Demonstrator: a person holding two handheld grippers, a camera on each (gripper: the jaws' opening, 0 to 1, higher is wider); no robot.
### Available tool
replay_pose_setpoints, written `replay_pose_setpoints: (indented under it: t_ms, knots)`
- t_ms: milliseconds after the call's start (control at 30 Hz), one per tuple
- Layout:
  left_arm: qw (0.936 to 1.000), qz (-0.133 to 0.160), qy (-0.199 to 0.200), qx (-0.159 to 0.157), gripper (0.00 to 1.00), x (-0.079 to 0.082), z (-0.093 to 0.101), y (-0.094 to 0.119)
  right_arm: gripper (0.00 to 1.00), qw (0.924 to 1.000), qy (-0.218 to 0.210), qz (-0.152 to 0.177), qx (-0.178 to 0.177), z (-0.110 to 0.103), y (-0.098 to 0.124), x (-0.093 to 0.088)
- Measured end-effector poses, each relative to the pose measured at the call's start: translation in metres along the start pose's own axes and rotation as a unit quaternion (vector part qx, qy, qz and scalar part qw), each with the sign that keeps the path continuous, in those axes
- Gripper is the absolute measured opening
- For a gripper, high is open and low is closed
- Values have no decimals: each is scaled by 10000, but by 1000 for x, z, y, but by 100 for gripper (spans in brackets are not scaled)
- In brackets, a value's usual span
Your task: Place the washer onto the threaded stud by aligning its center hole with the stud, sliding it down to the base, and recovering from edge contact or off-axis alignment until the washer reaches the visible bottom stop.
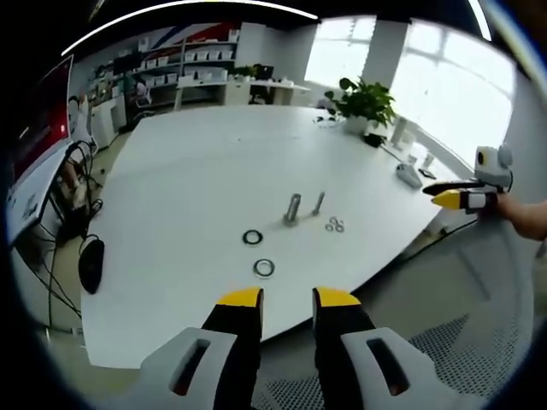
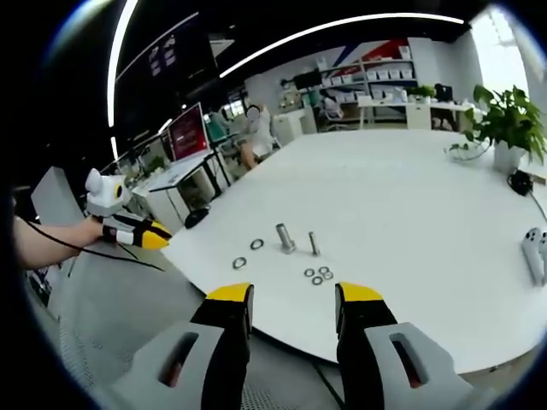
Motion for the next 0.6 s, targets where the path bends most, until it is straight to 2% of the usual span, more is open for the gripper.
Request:
replay_pose_setpoints:
  t_ms: [200,300,600]
  knots:
    - [9999,142,62,-3,20,4,-1,3,40,9999,39,-119,50,-2,-2,-3]
    - [10000,86,14,-30,20,3,1,1,40,10000,-5,-19,23,0,-1,-1]
    - [10000,26,-12,-58,20,1,3,1,40,10000,6,-45,-4,1,-1,-1]
Point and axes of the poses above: the point that each gripper's makers call its tool centre point, and the gripper's own axes: y roughly backward along the fingers, z roughly to its right, x roughly out of its top, the point moved 2 cm from there along y, roughly backward along the fingers, and after that the axes turned 5 degrees about x, right-handed, at the moved point
